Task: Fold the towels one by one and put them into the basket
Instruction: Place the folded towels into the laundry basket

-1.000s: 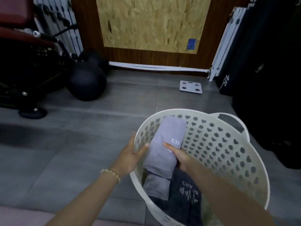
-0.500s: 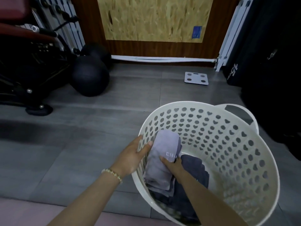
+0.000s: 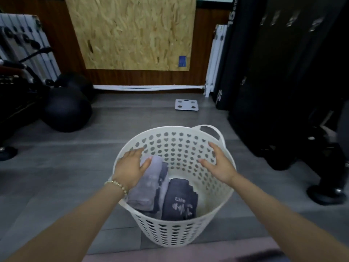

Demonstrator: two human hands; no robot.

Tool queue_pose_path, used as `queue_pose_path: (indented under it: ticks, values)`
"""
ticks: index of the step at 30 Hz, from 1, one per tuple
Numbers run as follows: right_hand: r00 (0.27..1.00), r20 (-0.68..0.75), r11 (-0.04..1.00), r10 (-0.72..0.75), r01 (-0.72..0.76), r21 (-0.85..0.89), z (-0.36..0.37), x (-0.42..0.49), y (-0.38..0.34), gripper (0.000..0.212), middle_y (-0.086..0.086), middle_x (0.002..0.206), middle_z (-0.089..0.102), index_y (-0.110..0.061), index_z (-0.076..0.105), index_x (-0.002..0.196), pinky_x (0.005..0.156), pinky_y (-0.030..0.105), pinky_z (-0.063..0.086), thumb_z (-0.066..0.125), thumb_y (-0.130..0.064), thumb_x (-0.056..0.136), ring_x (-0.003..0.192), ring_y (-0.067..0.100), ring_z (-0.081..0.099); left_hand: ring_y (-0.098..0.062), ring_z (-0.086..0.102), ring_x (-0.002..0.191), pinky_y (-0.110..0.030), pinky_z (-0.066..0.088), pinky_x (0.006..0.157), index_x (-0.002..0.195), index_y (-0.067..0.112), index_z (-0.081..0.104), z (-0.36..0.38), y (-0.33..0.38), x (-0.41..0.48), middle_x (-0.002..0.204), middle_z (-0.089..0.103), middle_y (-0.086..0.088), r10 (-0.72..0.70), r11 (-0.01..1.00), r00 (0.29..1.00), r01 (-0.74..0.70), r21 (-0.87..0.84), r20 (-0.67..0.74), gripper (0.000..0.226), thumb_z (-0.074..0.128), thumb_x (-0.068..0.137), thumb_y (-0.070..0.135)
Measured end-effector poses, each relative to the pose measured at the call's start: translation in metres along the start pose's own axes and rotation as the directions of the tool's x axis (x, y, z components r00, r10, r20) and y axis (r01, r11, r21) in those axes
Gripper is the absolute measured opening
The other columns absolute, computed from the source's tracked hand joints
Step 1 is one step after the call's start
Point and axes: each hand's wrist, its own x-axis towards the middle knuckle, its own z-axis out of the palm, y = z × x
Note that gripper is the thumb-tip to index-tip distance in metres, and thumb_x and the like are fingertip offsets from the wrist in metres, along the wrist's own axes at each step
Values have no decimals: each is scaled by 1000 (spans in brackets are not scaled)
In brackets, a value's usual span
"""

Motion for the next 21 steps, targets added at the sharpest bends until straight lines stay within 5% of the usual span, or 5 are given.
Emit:
queue_pose_path:
  ticks: [7, 12, 17, 21]
  values:
    - [968, -213, 990, 133, -138, -12, -103, -104, 81, 70, 1, 151, 27, -17, 27, 147, 109, 24, 25, 63, -33, 88, 139, 16, 30, -20, 48, 120, -31, 36, 99, 133, 18, 49, 50, 152, -48, 130, 54, -1, 435, 896, 900, -428, -118, 33, 74, 14, 84, 61]
    - [877, -275, 918, 393, -389, 72, -118, -188, 189, 80, 13, 145, 35, -8, 31, 144, 112, 36, 30, 73, -32, 80, 135, 26, 37, -20, 53, 113, -31, 39, 95, 123, 17, 57, 115, 234, -95, 119, 60, -1, 630, 765, 772, -600, -233, 81, 57, 26, 91, 53]
    - [661, -254, 706, 707, -632, 321, -86, -257, 287, 113, 18, 144, 39, 2, 33, 140, 111, 32, 31, 85, -51, 54, 134, 30, 38, -16, 41, 130, -30, 33, 108, 139, 19, 42, 216, 263, -131, 141, 45, 2, 543, 839, 751, -474, -266, 375, 102, 1, 71, 83]
    - [480, -158, 445, 863, -575, 686, -54, -282, 327, 122, 12, 128, 54, 0, 41, 132, 84, 37, 50, 91, -53, 34, 111, 29, 56, -16, 27, 140, -25, 20, 114, 149, 18, 22, 298, 261, -156, 155, 25, 1, 357, 934, 715, -268, -235, 601, 130, -12, 49, 95]
